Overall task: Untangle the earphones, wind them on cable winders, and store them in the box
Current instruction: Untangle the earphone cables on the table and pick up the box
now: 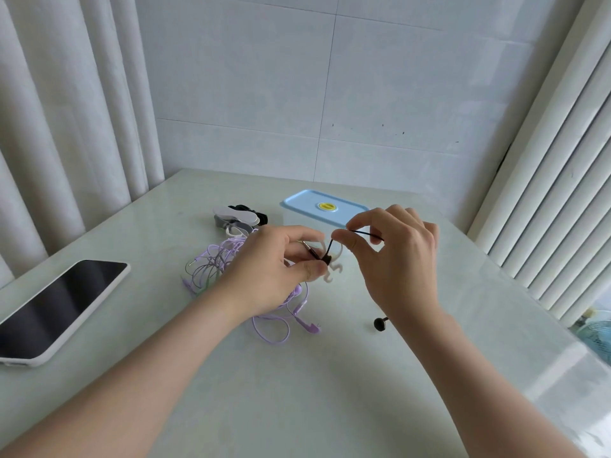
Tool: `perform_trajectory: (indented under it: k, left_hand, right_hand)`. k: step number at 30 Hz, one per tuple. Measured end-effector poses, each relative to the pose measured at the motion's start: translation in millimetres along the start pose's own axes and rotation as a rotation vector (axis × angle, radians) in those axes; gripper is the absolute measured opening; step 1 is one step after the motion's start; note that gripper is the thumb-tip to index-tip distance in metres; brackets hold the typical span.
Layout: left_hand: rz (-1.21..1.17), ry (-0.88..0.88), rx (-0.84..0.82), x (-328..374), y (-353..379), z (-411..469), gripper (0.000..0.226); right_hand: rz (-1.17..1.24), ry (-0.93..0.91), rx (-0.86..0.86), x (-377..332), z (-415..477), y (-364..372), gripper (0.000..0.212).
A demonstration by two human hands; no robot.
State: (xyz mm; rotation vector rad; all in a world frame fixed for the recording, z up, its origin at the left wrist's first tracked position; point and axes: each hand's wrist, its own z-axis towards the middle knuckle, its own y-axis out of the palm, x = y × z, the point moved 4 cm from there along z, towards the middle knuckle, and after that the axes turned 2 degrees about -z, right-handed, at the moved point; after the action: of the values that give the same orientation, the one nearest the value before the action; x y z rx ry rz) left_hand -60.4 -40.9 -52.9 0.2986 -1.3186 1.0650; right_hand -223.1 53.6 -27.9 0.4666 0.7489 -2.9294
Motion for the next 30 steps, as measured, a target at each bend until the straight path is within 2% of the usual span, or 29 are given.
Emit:
perform_trajectory:
  k: [4, 8, 12, 16, 18, 20, 22, 26, 30]
  left_hand:
    - [-0.105, -0.004, -0.005, 0, -1, 1, 0.028]
    - [-0.289, 0.001, -0.009, 0, -2, 2, 0.028]
    - [-0.435, 0.019, 0.024, -2, -3, 3, 0.033]
    - [-0.789, 0.018, 0.006, 2, -2, 4, 0.036]
    - [-0.952, 0.001, 0.009, 4, -3, 6, 0.039]
    - [-1.004, -0.027, 0.047, 3, -5, 8, 0.045]
    - [-1.029, -0.063, 0.099, -2, -6, 9, 0.040]
    - [-1.191, -0.155, 0.202, -11, -10, 12, 0.012]
    - [-1.266, -0.142, 0.315, -16, -24, 17, 0.017]
  right_hand:
    - [0.087, 0.115, -0.021, 11, 3, 1, 0.022]
    - [0.156, 0.176, -0.069, 15, 4, 6, 0.014]
    - [0.188, 0.193, -0.118, 17, 3, 8, 0.020]
    - [0.293, 0.282, -0.268, 10, 2, 12, 0.031]
    - [0.409, 0.382, -0.358, 8, 1, 12, 0.028]
    - [0.515, 0.451, -0.440, 5, -1, 10, 0.019]
    - [0.597, 0.526, -0.513, 2, -4, 8, 0.008]
    - [0.662, 0.655, -0.600, 0, -8, 10, 0.033]
    - [0.699, 0.719, -0.605, 3, -7, 8, 0.038]
